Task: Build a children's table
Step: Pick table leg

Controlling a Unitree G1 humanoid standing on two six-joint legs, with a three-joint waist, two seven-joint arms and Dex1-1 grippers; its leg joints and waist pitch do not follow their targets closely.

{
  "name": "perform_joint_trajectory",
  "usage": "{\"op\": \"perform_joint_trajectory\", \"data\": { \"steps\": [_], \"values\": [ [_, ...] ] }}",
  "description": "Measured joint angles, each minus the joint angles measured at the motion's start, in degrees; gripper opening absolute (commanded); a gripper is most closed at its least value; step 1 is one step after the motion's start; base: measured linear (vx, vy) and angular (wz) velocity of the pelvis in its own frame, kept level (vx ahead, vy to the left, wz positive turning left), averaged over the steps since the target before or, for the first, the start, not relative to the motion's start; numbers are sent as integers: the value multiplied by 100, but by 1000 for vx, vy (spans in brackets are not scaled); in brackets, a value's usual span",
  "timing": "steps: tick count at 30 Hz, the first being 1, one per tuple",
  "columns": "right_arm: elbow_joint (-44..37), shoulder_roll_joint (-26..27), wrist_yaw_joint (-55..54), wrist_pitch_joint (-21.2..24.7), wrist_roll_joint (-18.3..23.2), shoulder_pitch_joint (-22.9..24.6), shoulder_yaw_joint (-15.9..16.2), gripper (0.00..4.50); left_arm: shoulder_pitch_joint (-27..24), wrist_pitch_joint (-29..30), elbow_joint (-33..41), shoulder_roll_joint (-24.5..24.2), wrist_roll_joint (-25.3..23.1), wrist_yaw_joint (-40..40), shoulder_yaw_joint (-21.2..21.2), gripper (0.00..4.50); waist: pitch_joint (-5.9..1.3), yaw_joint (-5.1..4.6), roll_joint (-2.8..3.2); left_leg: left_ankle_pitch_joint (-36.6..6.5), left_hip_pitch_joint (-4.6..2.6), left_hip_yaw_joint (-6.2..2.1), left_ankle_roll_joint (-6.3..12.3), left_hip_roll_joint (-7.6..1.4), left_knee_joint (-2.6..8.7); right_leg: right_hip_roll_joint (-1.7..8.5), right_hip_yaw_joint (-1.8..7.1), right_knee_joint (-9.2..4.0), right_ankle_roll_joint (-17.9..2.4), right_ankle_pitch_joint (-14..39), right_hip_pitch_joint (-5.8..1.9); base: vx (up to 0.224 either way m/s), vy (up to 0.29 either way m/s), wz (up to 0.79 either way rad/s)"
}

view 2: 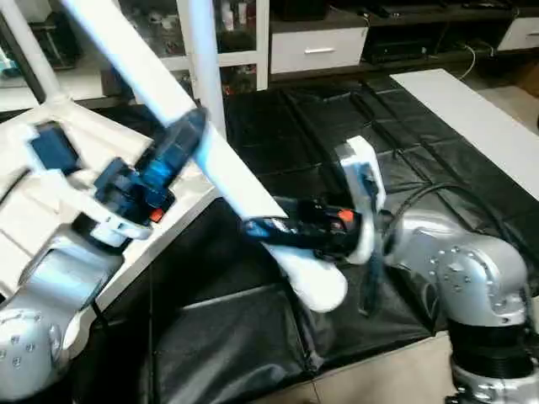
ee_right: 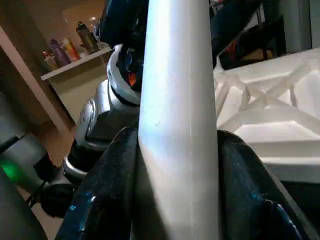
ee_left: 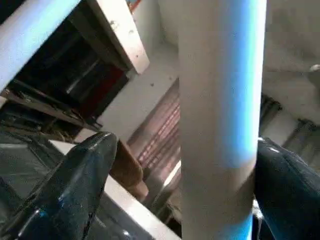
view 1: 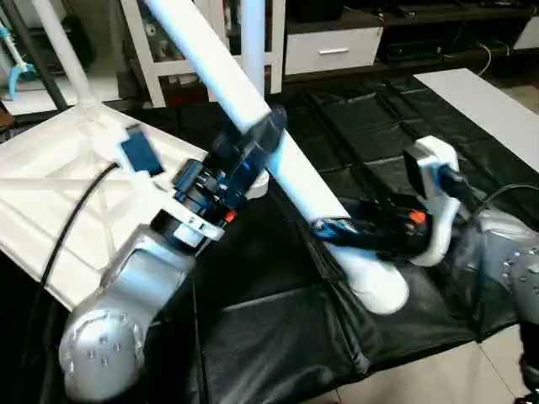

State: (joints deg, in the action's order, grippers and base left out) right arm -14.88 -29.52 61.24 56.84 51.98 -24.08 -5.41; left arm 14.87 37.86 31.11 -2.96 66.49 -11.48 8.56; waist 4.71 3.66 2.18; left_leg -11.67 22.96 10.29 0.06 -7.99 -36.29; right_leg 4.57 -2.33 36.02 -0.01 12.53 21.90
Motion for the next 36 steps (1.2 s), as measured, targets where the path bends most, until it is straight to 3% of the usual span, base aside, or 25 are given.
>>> {"op": "perform_joint_trajectory", "data": {
  "steps": [2,7,14,18,22,24,28,29,36],
  "values": [
    [0,-4,47,0,21,12,0,178,104,-1,-79,-74,154,-84,92,450,-3,-2,5,6,-1,0,-2,0,-1,0,0,0,4,-10,0,0,0,0],
    [-1,-90,80,7,69,207,15,178,158,154,-243,-526,308,-502,207,402,-13,1,22,21,-5,0,1,0,-1,0,2,6,6,-21,-2,0,0,0],
    [-1,-126,50,4,58,207,25,178,228,332,-276,-797,493,-826,162,341,-29,7,46,40,-6,-1,-6,0,-1,0,2,8,6,-36,-3,0,0,0],
    [-1,-169,51,-14,12,222,46,178,270,354,-316,-810,492,-878,56,298,-33,4,52,50,-7,-1,-9,0,-1,0,2,10,6,-41,-5,0,0,0],
    [-2,-198,61,-80,12,259,96,178,272,366,-405,-843,508,-923,49,284,-34,2,55,52,-10,-1,-10,-1,-1,0,2,13,6,-44,-5,0,0,0],
    [-2,-231,76,-110,1,261,131,178,273,377,-425,-883,535,-950,48,249,-34,2,55,53,-10,-1,-9,-1,-1,0,1,13,6,-45,-5,0,0,0],
    [-1,-263,142,-150,-73,262,163,178,274,383,-487,-921,547,-956,48,239,-34,5,54,56,-10,-1,-6,-1,-2,0,2,13,5,-46,-6,0,0,0],
    [1,-269,147,-202,-117,261,201,178,274,382,-496,-921,547,-956,50,213,-34,7,54,56,-10,-1,-6,-1,-2,0,2,13,5,-46,-7,0,0,0],
    [39,-256,144,-431,-267,258,355,178,274,364,-530,-911,585,-953,54,186,-35,8,54,57,-10,-1,-5,-1,-2,0,1,13,4,-47,-7,0,0,0]
  ]
}}
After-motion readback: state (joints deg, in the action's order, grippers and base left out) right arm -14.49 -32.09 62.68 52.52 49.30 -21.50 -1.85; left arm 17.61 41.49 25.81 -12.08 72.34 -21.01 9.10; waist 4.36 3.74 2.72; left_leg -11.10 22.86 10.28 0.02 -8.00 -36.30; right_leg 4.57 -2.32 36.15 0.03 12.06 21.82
